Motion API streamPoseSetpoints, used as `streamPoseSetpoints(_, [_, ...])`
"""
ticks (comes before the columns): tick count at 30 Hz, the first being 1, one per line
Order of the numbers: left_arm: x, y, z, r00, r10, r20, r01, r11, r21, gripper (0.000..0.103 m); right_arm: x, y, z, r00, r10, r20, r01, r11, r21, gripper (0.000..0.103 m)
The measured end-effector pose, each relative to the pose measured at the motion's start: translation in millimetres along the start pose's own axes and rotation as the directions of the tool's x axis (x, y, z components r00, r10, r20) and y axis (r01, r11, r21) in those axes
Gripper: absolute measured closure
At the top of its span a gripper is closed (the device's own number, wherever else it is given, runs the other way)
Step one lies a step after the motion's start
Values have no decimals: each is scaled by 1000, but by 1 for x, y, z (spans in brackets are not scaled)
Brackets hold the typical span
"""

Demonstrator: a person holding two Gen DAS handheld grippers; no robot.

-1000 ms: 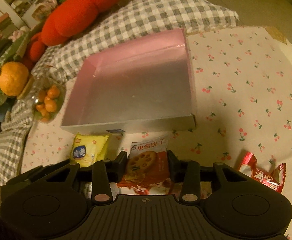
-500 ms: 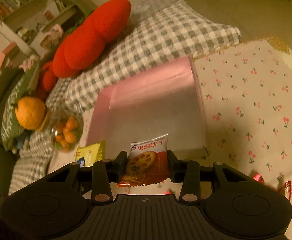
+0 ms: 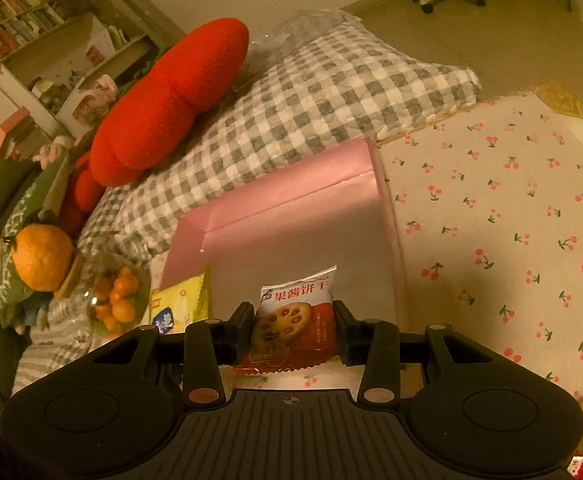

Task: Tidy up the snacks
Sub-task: 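Carry both packets into the silver box and open both tools to release them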

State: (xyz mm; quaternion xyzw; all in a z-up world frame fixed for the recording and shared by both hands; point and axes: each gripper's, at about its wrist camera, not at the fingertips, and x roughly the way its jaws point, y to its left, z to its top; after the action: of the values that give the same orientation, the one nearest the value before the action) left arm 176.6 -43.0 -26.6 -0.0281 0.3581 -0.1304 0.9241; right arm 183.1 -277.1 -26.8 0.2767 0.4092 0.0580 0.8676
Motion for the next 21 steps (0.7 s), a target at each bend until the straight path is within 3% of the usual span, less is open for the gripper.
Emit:
streamPoseSetpoints(10, [11,1,-8,998,62,6,-62,997,54,35,9,-14,-3,999,-53,-8,54,998,30,62])
streamPoseSetpoints(14, [9,-2,-10,998,63,15,-64,995,74,29,10,-15,-4,998,-67,-5,67,997,28,59])
streamPoseSetpoints(15, [10,-3,-10,998,60,13,-61,995,76,24,10,-15,-4,998,-67,-9,67,997,32,59])
streamPoseSetpoints(21, [5,-8,-10,999,48,2,-48,995,92,14,5,-11,-4,999,-41,-14,42,999,30,38])
